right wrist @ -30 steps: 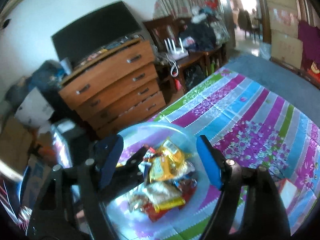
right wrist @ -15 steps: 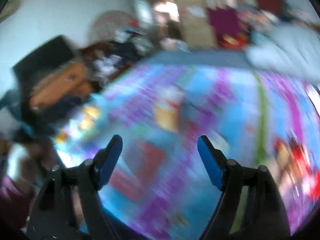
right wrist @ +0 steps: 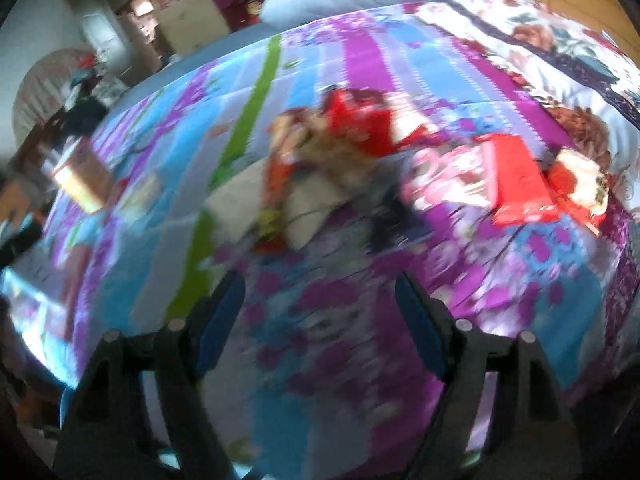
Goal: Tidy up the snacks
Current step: 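Move both grippers back over the snacks scattered on the bedspread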
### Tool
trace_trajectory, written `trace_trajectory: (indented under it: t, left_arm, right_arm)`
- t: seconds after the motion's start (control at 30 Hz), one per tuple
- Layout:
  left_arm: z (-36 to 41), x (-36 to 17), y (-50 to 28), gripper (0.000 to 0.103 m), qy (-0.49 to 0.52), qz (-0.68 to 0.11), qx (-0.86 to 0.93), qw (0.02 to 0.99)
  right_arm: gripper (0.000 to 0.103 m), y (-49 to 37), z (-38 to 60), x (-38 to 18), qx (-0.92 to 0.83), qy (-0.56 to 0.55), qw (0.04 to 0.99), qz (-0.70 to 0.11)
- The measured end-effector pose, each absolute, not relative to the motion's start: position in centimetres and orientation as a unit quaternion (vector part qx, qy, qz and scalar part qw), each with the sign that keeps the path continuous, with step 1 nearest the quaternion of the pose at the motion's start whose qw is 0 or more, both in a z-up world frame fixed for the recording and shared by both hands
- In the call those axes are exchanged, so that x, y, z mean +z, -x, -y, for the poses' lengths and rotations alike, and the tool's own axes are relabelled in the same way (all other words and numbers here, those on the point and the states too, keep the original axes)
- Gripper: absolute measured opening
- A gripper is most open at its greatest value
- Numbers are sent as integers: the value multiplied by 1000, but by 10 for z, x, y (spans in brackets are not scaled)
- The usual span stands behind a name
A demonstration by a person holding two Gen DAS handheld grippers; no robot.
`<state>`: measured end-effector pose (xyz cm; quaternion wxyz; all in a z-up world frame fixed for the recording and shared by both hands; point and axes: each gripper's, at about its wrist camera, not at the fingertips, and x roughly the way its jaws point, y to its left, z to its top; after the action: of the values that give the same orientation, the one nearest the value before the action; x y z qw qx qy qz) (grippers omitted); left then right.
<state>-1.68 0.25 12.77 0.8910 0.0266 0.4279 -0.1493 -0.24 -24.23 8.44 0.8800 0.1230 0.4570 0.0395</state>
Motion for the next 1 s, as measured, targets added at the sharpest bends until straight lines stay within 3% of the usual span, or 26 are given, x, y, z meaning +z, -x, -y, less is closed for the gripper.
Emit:
trace_trajectory:
  t: [0.23, 0.37, 0.43, 0.53, 0.6, 0.7, 0.87, 1.0]
  left_arm:
    - [24, 80, -12, 83, -10, -478, -137, 868]
    - [30, 71, -15, 83, -16, -487, -138, 862]
    - [29, 67, -14, 83, -17, -494, -139, 858]
    - [27, 59, -14, 83, -21, -502, -133, 854]
    - [24, 59, -13, 83, -21, -500, -133, 855]
    - [20, 62, -11, 83, -20, -492, -131, 860]
    - [8, 64, -11, 83, -19, -488, -122, 864]
    - [-11, 64, -6, 83, 1, -491, -103, 865]
  right_arm:
    - [77, -47, 274, 90, 13, -90, 909, -407]
    - [77, -92, 334, 90, -53, -164, 914, -367]
    - [78, -119, 366, 73, -65, -246, 889, -380]
    - [72, -153, 383, 51, -53, -280, 869, -405]
    - [74, -172, 390, 35, -30, -319, 851, -417]
    - [85, -181, 370, 33, -16, -273, 863, -424]
    - [88, -159, 268, 32, 126, -158, 867, -456]
    - [88, -133, 223, 32, 187, -167, 857, -451]
